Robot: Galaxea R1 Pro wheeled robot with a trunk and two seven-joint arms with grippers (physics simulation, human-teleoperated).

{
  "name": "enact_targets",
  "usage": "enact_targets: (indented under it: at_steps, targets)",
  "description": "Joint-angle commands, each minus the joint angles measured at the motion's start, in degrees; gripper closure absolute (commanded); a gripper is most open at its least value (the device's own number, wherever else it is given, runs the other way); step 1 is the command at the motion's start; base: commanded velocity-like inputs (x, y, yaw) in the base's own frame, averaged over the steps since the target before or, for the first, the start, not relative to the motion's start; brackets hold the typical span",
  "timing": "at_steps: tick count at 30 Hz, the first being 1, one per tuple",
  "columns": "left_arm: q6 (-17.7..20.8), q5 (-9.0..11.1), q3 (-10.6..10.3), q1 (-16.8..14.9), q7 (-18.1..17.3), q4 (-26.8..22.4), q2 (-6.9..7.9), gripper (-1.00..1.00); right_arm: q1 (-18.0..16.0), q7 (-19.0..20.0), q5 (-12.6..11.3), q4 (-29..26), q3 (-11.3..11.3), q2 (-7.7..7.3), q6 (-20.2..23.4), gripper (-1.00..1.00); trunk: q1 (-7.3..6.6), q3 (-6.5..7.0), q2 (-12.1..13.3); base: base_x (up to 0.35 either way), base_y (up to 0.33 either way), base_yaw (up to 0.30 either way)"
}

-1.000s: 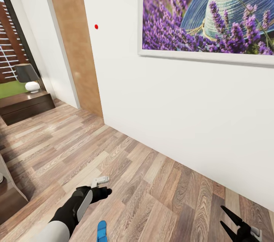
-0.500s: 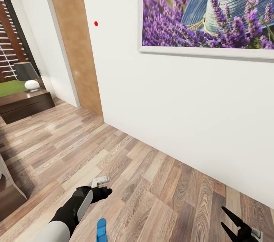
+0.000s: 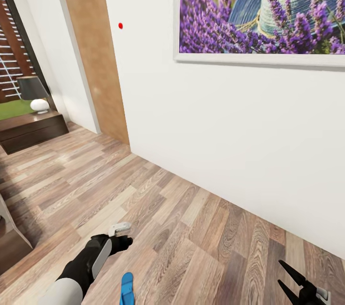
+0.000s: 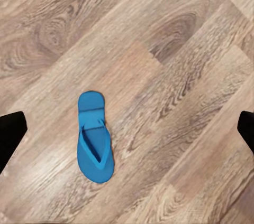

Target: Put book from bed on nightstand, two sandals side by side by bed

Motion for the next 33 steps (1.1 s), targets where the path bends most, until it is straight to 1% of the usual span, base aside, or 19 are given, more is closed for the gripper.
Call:
enact_targets:
  at_steps: [1, 4, 8, 33]
  targets:
    - [0.29, 0.67, 0.01, -0.01, 0.97, -0.12, 0.04, -1.0, -0.03, 0.02, -0.32, 0.02, -0.05, 0.0, 0.4, -1.0, 0.22, -0.24, -0.44, 0.0, 0.0, 0.0]
    - [0.27, 0.73, -0.07, -0.01, 2.45, -0.13, 0.06, -1.0, -0.03, 0.01, -0.32, 0.03, -0.04, 0.0, 0.4, -1.0, 0.88, -0.78, -1.64, 0.0, 0.0, 0.0]
    - [0.22, 0.69, -0.24, -0.01, 2.89, -0.12, -0.01, -1.0, -0.03, 0.03, -0.32, 0.01, -0.03, 0.0, 0.4, -1.0, 1.76, -1.49, -3.25, 0.0, 0.0, 0.0]
    - [0.24, 0.75, -0.36, -0.01, 3.06, -0.19, -0.12, -1.0, -0.03, 0.03, -0.32, 0.05, 0.0, 0.0, 0.4, -1.0, 7.25, -5.98, -13.27, 0.0, 0.0, 0.0]
